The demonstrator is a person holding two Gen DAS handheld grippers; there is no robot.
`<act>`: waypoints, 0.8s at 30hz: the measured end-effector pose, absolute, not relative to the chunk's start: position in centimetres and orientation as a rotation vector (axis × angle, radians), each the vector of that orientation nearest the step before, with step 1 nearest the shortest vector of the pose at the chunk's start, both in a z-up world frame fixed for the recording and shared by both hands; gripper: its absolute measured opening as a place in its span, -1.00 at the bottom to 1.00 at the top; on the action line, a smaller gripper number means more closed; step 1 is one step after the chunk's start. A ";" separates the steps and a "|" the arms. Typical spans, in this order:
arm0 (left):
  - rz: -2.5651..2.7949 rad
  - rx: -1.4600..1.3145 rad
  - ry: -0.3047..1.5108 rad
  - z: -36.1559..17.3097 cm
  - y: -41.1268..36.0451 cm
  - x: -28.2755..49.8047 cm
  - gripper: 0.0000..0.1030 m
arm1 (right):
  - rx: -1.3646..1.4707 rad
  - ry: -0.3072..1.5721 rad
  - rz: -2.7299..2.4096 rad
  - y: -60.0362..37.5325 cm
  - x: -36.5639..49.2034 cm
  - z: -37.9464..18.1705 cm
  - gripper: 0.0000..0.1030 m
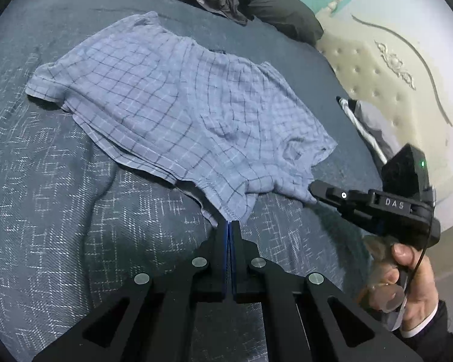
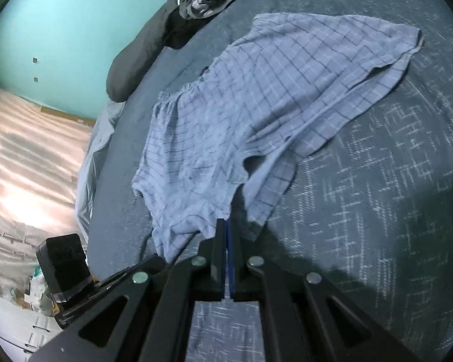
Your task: Fold clothes
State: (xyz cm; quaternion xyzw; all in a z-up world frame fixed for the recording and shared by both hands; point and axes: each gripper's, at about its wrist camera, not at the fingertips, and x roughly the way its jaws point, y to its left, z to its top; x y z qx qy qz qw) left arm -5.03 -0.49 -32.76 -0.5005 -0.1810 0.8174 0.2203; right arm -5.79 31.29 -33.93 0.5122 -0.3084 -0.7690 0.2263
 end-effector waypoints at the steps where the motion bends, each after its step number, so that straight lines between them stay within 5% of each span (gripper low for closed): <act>1: 2.259 -1.386 -0.504 -32.8 -0.5 -5.0 -0.98 | 1.406 -0.851 -2.123 31.4 -5.8 -33.8 -0.99; 7: 2.308 -1.365 -0.582 -31.8 -2.9 -5.4 -0.93 | 1.412 -0.841 -2.124 31.3 -5.7 -33.7 -0.99; 12: 2.456 -1.342 -0.670 -31.4 -7.2 -6.6 -0.63 | 1.439 -0.843 -2.123 31.7 -5.6 -34.1 -0.99; 24: 2.738 -1.295 -0.727 -31.7 -15.0 -11.3 -0.61 | 1.403 -0.944 -2.177 34.8 -6.9 -32.7 -0.91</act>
